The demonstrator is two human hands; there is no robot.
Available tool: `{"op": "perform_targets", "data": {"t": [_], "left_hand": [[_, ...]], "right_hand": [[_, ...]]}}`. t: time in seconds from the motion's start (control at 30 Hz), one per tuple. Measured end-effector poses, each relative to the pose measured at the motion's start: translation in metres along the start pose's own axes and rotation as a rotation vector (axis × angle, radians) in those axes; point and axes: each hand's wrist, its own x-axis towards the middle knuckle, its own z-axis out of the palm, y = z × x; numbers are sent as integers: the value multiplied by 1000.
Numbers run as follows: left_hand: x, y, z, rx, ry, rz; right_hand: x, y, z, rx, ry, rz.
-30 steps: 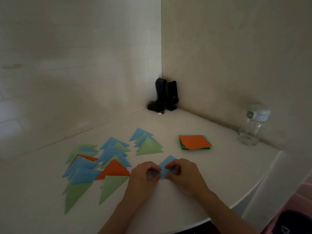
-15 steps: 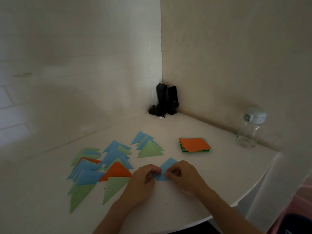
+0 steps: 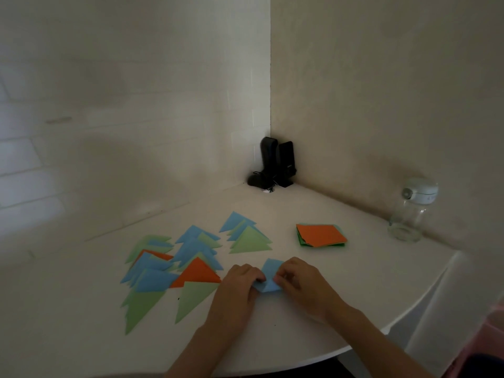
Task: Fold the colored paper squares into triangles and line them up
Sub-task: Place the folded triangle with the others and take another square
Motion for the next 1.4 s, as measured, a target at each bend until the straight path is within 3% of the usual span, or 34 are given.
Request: {"op": "perform_targets", "data": {"t": [0.13,0.3,0.53,0.77,1.03,1.4], "left_hand": [[0,4,2,79,-4,-6],[-4,7,2,73,-26,-3],[-2,10,6,52,35,-67],[-1,14,-2,-46,75,-251],[7,20,12,23,136,-314],[14,15,11,-25,70,-402]], "right_hand": [[-4,3,-2,48,65,-68],[-13,15,-5,0,-9,-142],[-13,20,1,-18,15,-169],[-9,25,8,-32,109,-34],[-2,22,17,-48,137,63],[-1,22,17,20,180,123]]}}
